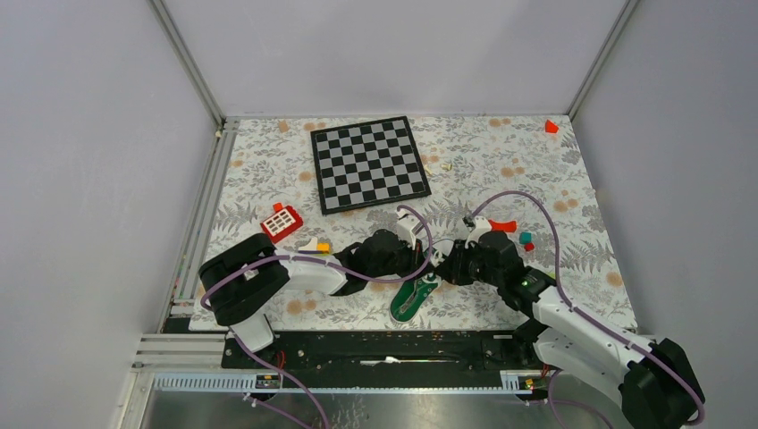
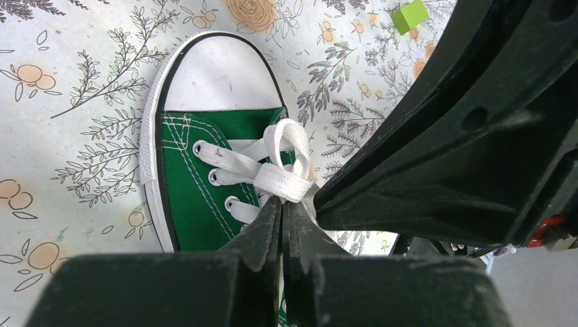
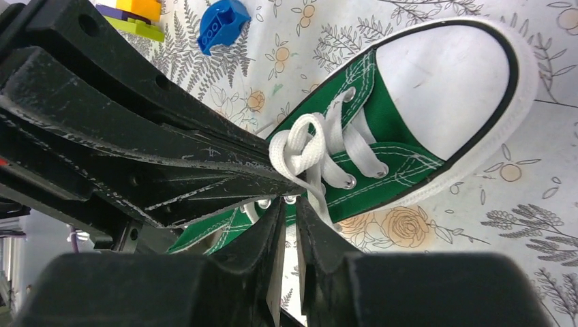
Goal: Tie the shoes
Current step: Cross the shoelace with the shoelace.
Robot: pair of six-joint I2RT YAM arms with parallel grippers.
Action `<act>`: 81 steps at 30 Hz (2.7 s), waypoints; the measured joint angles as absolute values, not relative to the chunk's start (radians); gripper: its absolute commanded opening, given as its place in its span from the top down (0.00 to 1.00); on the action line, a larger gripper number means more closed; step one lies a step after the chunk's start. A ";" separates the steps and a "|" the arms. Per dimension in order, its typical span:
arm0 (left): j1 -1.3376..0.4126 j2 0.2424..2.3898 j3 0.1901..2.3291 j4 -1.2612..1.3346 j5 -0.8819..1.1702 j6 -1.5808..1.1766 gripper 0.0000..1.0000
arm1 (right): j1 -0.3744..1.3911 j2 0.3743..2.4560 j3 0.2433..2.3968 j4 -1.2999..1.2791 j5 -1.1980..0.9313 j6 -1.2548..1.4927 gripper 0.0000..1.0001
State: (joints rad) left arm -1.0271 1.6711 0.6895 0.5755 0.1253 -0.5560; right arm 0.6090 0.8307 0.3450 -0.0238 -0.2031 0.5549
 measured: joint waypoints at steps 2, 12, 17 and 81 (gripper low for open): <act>-1.027 1.671 0.690 0.575 0.125 -0.556 1.00 | 0.610 0.850 0.342 -0.006 -0.216 0.558 0.83; -1.026 1.671 0.690 0.575 0.125 -0.556 1.00 | 0.611 0.903 0.336 0.037 -0.223 0.554 0.77; -1.023 1.671 0.690 0.571 0.123 -0.555 1.00 | 0.611 0.920 0.334 0.036 -0.211 0.544 0.72; -1.007 1.666 0.711 0.521 0.147 -0.551 1.00 | 0.612 0.785 0.285 0.018 -0.250 0.533 1.00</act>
State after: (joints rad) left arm -1.0065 1.6665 0.7113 0.5209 0.1474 -0.5510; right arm 0.6117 0.7849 0.2852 0.0181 -0.2497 0.5331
